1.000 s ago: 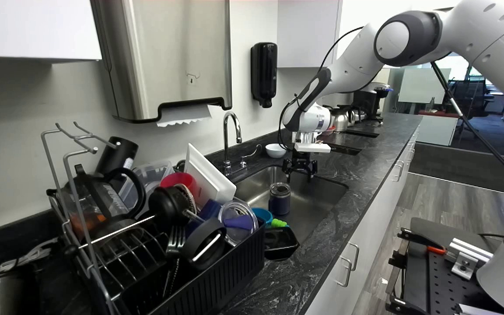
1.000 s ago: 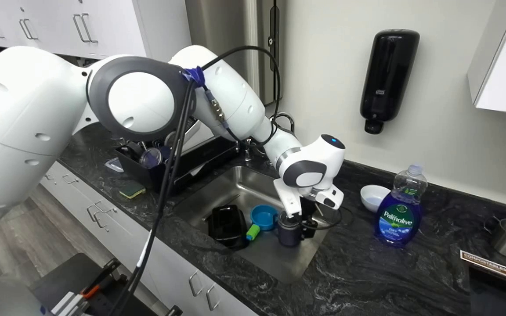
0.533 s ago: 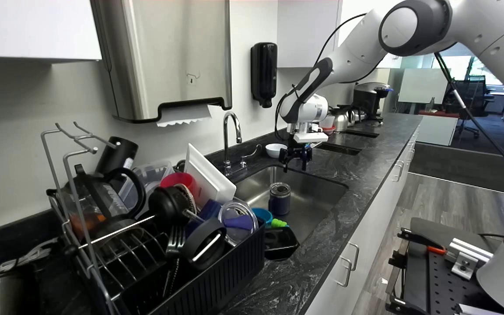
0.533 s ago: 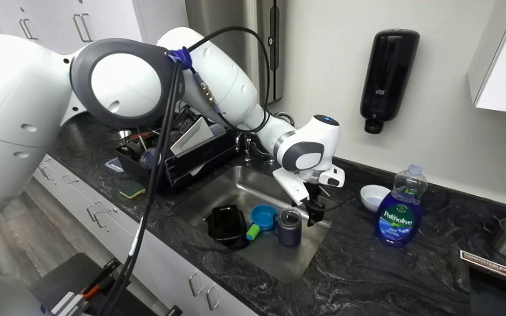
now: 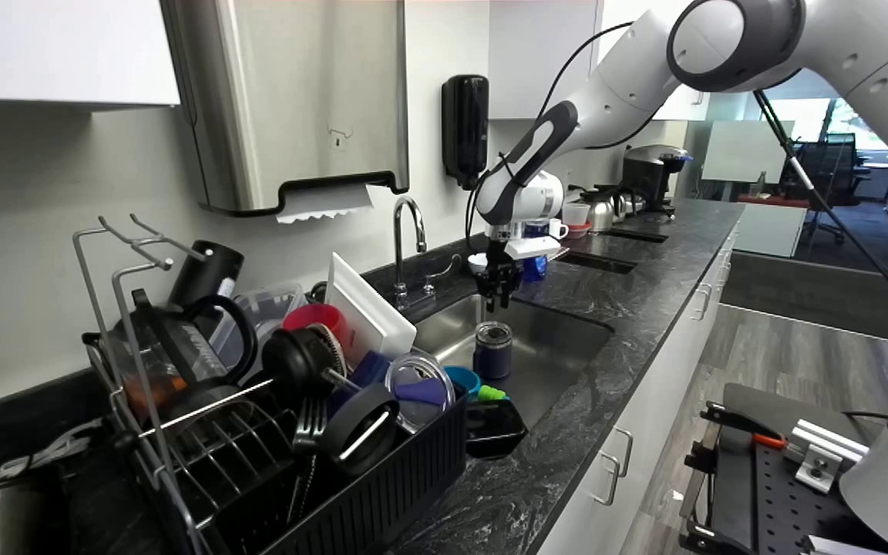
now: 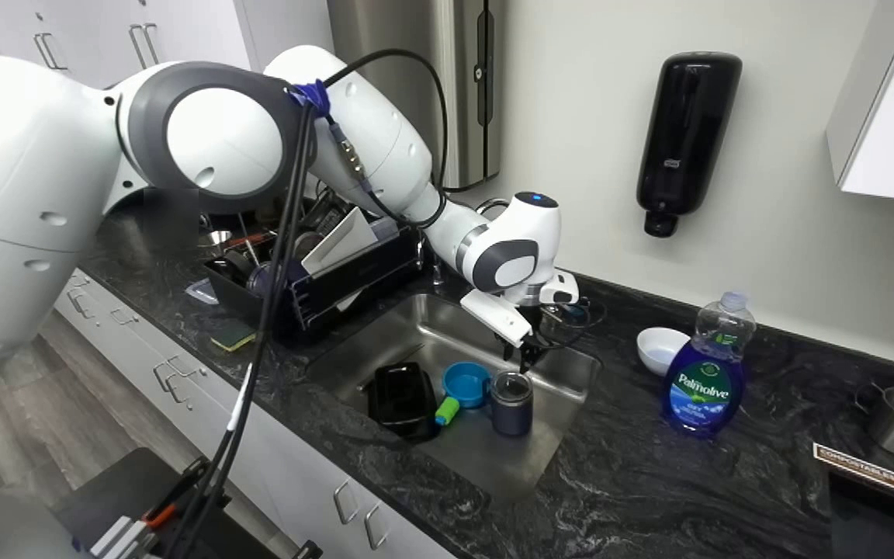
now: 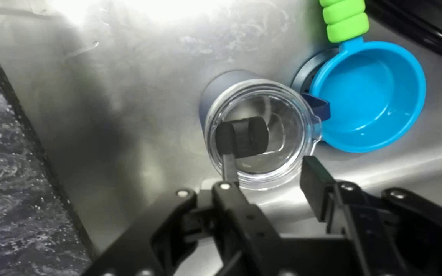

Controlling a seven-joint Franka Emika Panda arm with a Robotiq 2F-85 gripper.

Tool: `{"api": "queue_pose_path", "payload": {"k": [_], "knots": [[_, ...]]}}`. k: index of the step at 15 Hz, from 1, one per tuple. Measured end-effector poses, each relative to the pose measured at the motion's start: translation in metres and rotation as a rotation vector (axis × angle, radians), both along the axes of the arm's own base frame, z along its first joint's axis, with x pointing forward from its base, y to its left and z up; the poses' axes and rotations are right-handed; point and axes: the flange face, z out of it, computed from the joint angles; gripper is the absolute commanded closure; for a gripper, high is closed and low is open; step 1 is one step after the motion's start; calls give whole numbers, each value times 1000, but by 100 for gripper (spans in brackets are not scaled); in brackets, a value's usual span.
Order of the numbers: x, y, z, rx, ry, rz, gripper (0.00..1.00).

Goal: Pick up the lid and put it on the cup in the sink

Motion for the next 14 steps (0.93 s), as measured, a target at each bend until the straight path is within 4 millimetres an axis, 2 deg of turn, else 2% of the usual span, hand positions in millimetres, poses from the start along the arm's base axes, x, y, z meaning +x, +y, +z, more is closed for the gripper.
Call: {"api": "queue_pose_path", "payload": {"k": [3,14], "knots": [[1,7,-1,-9,-8,53,100],[-8,16,-23,-29,-12,151,100]]}}
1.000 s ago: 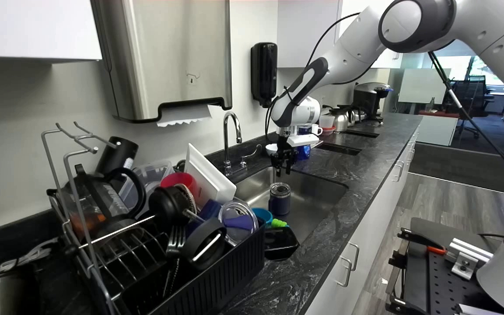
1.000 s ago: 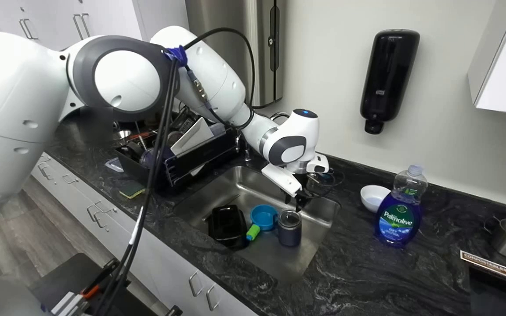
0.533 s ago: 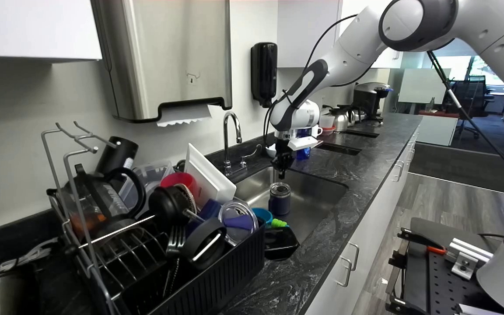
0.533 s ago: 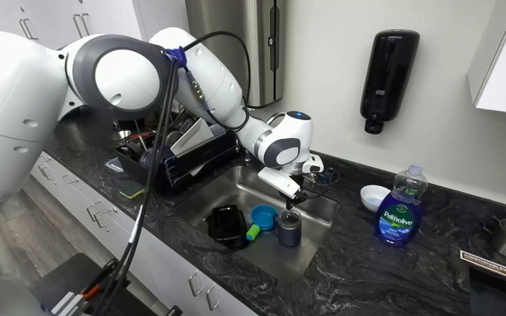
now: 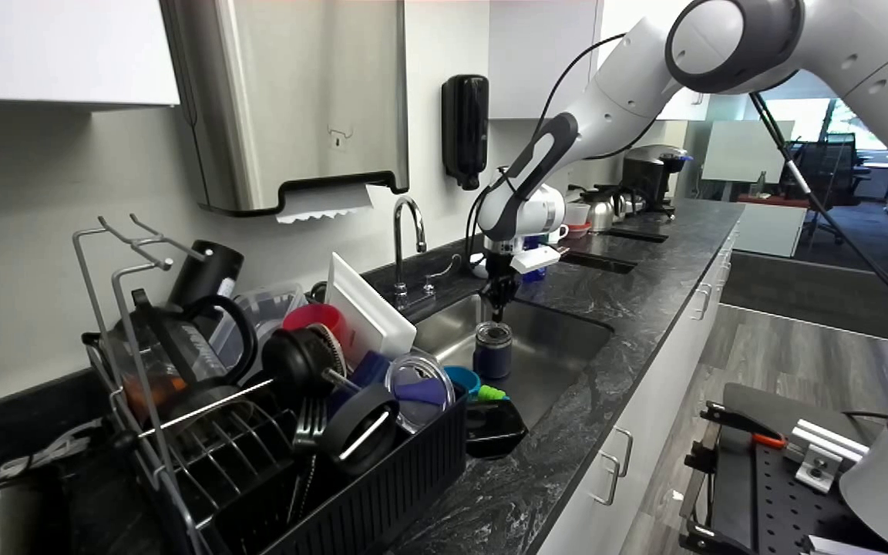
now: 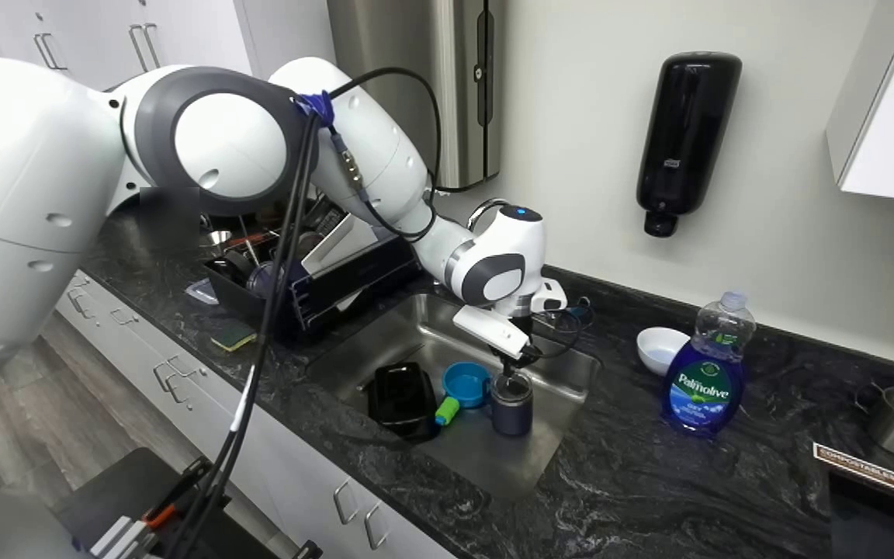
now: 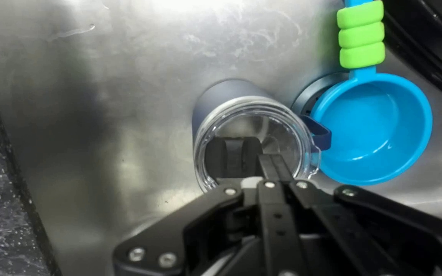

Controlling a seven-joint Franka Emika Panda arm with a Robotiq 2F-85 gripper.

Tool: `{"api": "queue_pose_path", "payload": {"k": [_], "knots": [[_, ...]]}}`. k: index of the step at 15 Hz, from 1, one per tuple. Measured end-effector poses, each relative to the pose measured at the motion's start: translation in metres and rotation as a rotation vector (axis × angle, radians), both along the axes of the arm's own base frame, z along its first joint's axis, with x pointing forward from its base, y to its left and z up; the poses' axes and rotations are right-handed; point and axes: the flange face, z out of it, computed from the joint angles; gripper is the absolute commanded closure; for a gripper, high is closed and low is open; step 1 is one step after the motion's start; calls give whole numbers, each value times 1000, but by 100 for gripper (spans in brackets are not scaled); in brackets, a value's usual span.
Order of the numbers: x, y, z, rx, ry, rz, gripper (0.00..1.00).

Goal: Pick up the lid and put it on the cup in the sink

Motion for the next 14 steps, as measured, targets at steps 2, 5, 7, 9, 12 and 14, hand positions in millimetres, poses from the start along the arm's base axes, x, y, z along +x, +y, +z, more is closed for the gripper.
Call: {"api": "queue_pose_path", "payload": {"k": [2,5,7,9,12,14], "knots": [[0,0,-3,-11,-7,8,100],[1,-1,-10,-27,-20,17,100],[1,-1,-13,-35,-29,20,100],[2,-2,-16,-41,-35,23,100],[2,-1,-21,-46,-42,28,100],[2,1,-22,-51,-47,34,100]]}}
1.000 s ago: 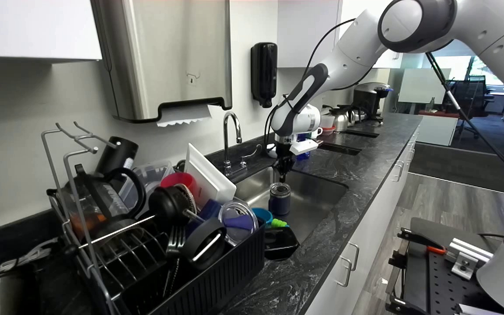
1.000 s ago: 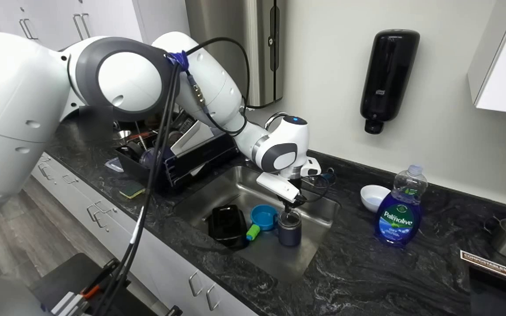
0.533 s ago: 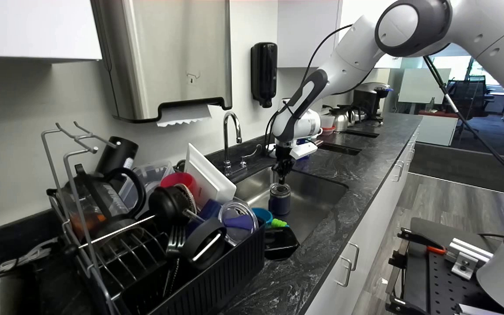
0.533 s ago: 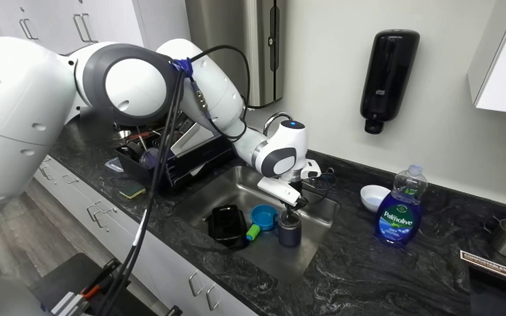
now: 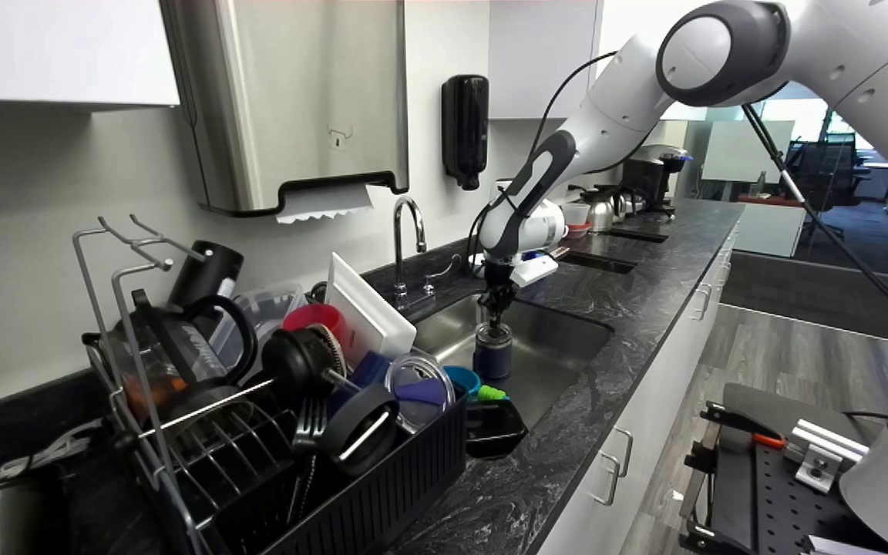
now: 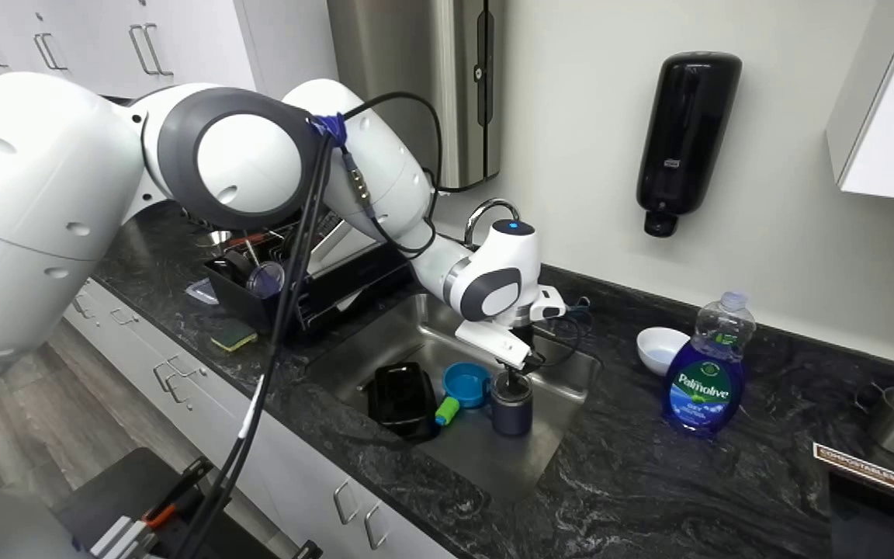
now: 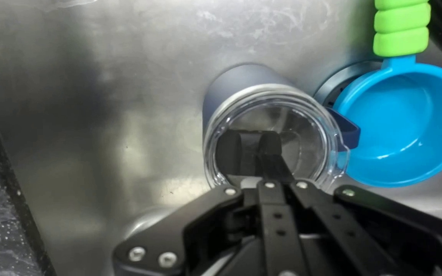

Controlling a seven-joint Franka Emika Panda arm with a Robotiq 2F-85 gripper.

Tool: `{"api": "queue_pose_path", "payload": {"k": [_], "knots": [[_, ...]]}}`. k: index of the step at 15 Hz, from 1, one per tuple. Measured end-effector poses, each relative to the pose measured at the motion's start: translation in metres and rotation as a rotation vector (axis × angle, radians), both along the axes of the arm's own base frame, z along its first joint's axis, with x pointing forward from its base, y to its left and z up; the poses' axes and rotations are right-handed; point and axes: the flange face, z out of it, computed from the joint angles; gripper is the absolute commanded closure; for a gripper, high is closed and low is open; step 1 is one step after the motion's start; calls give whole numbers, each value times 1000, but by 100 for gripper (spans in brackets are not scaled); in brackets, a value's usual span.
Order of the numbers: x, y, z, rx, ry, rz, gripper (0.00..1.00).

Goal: Pick up the lid and put it on the cup in the sink

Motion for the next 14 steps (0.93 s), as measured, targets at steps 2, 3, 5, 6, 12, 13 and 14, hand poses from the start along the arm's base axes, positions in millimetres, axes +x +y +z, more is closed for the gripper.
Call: {"api": "queue_pose_path", "payload": {"k": [2,3,5,6,12,13,14], "knots": [[0,2,-3,-5,-3,7,100],[1,3,-5,-8,-6,11,100],[1,4,-9,-13,-8,17,100],[1,5,-11,-14,-8,19,100],[1,10,-16,-22,1,40,100],[1,11,-16,-25,2,45,100],[2,11,-16,-27,3,49,100]]}}
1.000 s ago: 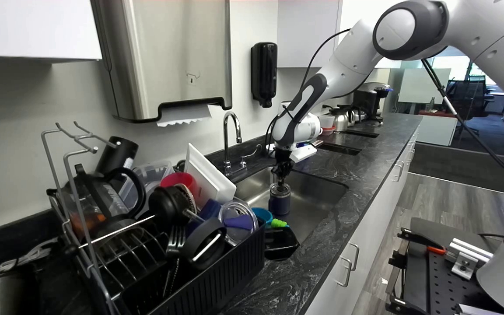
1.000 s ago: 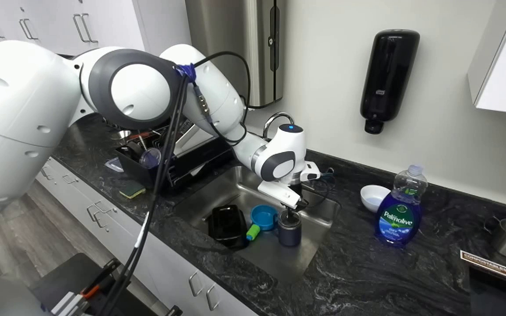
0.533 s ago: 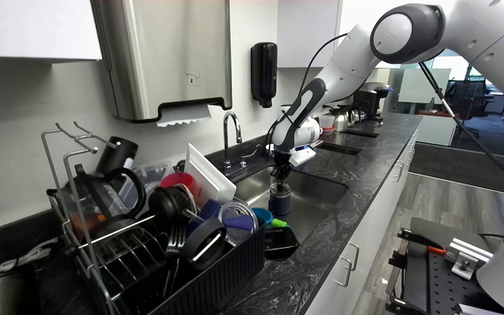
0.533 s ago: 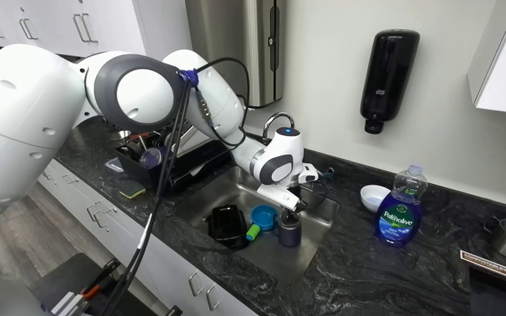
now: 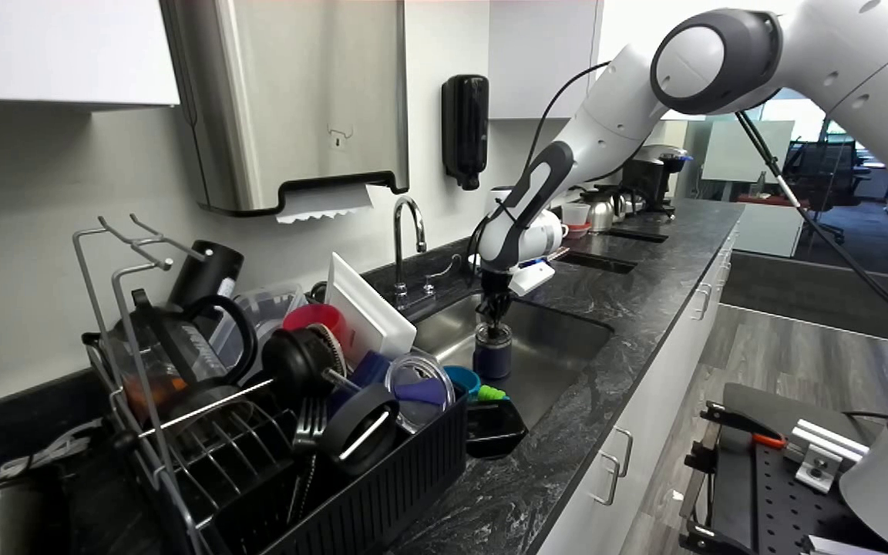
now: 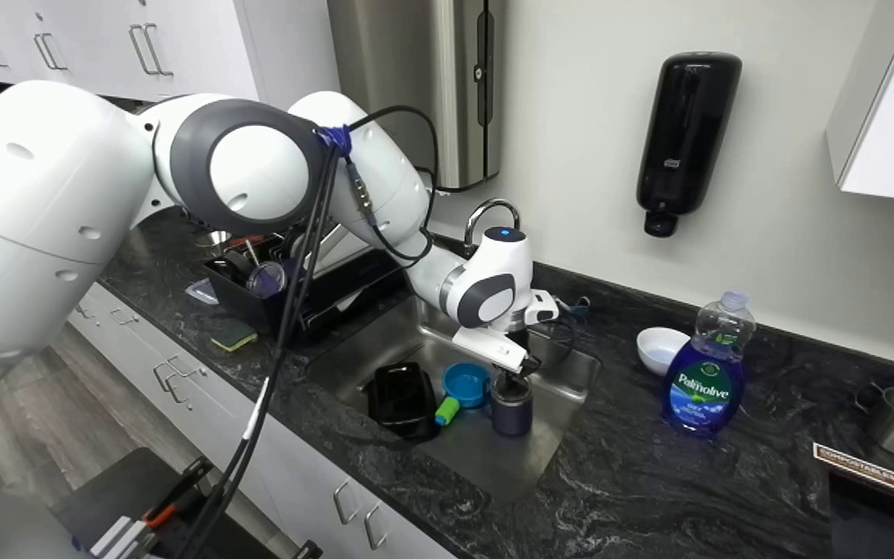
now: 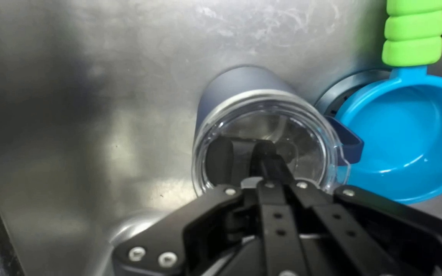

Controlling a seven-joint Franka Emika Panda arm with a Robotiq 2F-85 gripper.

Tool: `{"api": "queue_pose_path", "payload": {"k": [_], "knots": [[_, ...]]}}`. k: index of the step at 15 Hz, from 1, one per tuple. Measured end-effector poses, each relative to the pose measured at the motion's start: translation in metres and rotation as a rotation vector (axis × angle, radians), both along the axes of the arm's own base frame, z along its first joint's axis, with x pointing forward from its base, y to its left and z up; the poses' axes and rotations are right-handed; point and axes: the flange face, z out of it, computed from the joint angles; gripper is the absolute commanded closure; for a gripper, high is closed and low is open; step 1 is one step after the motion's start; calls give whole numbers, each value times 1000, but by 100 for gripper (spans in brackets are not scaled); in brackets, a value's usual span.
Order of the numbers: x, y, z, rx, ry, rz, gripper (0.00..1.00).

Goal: Pick up the lid and put it on the cup in the sink

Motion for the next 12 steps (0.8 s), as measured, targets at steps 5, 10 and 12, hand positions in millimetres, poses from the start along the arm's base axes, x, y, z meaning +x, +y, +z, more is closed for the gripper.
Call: {"api": "queue_pose_path", "payload": {"k": [5,10,12], "knots": [[2,0,-1,-9,3,13,100],[4,1,-1,-18,9,26,100],[5,2,-1,-22,13,33,100]]}}
